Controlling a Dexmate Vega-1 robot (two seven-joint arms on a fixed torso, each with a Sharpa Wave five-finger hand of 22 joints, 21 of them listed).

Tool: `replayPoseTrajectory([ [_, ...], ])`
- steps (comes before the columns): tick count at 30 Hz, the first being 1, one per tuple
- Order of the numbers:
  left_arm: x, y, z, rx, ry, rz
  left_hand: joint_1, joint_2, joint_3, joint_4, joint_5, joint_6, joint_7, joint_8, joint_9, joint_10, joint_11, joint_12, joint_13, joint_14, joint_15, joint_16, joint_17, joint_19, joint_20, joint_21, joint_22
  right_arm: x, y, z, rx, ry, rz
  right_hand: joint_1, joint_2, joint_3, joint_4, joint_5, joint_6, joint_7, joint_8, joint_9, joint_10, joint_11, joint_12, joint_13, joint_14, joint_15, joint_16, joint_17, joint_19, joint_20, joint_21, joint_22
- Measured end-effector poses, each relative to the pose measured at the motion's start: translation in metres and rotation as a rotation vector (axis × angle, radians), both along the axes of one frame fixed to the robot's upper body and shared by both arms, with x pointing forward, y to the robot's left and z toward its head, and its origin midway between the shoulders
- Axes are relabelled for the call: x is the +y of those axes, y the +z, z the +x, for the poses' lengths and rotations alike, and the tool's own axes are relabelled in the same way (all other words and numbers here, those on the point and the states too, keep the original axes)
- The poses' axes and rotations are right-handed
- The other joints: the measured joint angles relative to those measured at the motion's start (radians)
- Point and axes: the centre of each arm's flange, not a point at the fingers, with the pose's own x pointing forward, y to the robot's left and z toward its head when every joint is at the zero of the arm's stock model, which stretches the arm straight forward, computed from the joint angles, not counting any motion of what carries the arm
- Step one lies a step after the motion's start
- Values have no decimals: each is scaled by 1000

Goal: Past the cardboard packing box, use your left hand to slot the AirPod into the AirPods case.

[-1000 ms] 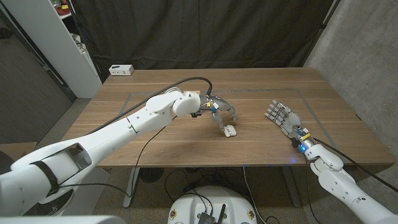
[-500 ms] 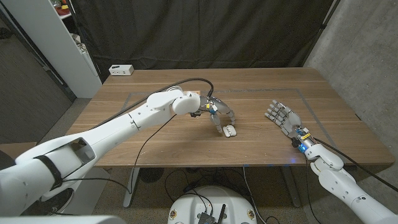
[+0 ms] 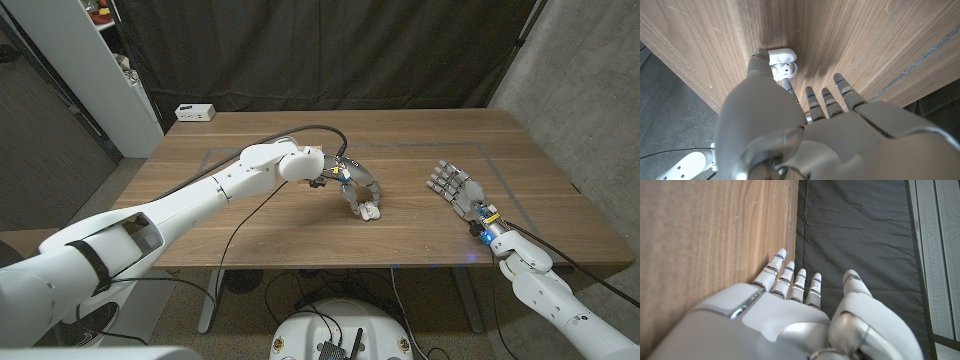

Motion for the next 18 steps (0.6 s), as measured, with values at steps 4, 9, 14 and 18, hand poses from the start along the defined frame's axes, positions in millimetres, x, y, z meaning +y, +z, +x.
replayPoseTrajectory([
  [4,-2,0,1,7,-9,3,8,8,0,0,2,21,4,14,7,4,0,0,0,0,0,0,0,3,3,4,0,0,0,0,1,-3,3,0,0,0,0,0,0,0,0,0,0,0,0,0,0,0,0,0,0,0,0,0],
  [9,-4,-1,5,19,-13,8,10,10,-4,2,2,33,13,18,14,11,0,0,0,0,0,0,0,9,-2,4,0,-1,0,1,2,-6,4,0,0,0,0,0,0,0,0,0,0,0,0,0,0,0,0,0,0,0,0,0],
  [14,-6,-2,7,29,-15,22,10,10,-10,1,2,37,9,22,18,11,0,0,0,0,0,0,0,9,-2,4,5,-2,0,2,4,-8,7,0,0,0,0,0,0,0,0,0,0,0,0,0,0,0,0,0,0,0,0,0],
  [18,-7,-4,8,39,-14,43,16,4,-15,-4,6,32,10,22,27,8,3,0,0,0,0,0,-2,9,-2,4,5,-2,-1,2,5,-9,10,0,0,0,0,0,0,0,0,0,0,0,0,0,0,0,0,0,0,0,0,0],
])
